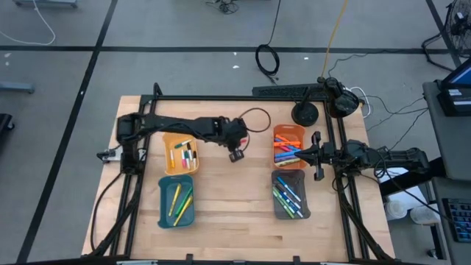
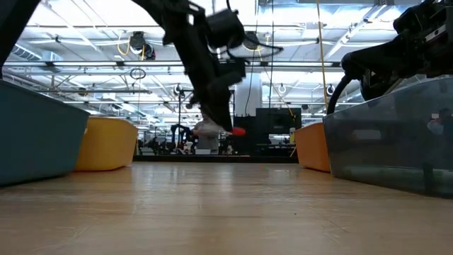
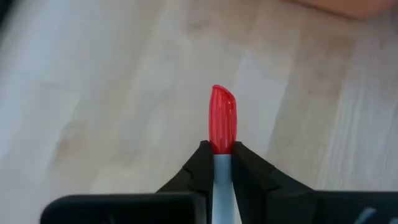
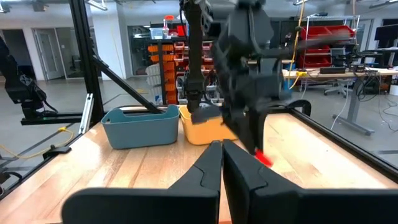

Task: Pick & Place Markers
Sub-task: Put the red mini marker into the yellow bin

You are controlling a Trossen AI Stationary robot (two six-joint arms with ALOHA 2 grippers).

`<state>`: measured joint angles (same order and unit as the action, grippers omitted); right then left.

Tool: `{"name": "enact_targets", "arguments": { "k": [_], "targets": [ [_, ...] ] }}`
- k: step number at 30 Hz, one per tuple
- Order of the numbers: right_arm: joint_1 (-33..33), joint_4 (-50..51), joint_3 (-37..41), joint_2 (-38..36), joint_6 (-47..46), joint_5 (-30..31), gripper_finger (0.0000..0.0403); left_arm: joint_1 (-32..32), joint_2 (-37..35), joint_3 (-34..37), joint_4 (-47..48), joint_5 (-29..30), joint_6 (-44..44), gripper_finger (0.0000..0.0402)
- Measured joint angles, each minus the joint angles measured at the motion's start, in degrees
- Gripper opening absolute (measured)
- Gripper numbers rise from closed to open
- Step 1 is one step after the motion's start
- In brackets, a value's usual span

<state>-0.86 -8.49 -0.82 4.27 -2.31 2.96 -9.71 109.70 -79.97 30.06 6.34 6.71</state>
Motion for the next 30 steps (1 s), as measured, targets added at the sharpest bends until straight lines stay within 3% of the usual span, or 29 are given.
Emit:
{"name": "enact_targets", "arguments": {
  "k": [6, 13, 19, 22, 27, 30],
  "targets": [
    [0.0, 0.1, 0.0, 0.3, 0.0, 0.0, 0.0004, 1.5, -9.7, -0.1, 12.5, 6.0, 9.3, 0.0044],
    [0.0, 0.1, 0.0, 0.4, 0.0, 0.0, 0.0004, 4.6, -17.4, -0.1, 36.0, 10.9, 32.9, 0.0045],
    [0.0, 0.1, 0.0, 0.4, 0.0, 0.0, 0.0004, 7.9, -18.0, -0.1, 55.1, 14.0, 55.2, 0.0056],
    [0.0, 0.1, 0.0, 0.4, 0.0, 0.0, 0.0004, 9.1, -17.9, 1.0, 57.3, 14.8, 62.3, 0.0044],
    [0.0, 0.1, 0.0, 0.4, 0.0, 0.0, 0.0004, 10.2, -17.8, 5.5, 56.8, 14.5, 66.6, 0.0037],
    [0.0, 0.1, 0.0, 0.4, 0.0, 0.0, 0.0004, 9.9, -17.8, 8.6, 56.4, 14.3, 67.4, 0.0056]
  ]
}}
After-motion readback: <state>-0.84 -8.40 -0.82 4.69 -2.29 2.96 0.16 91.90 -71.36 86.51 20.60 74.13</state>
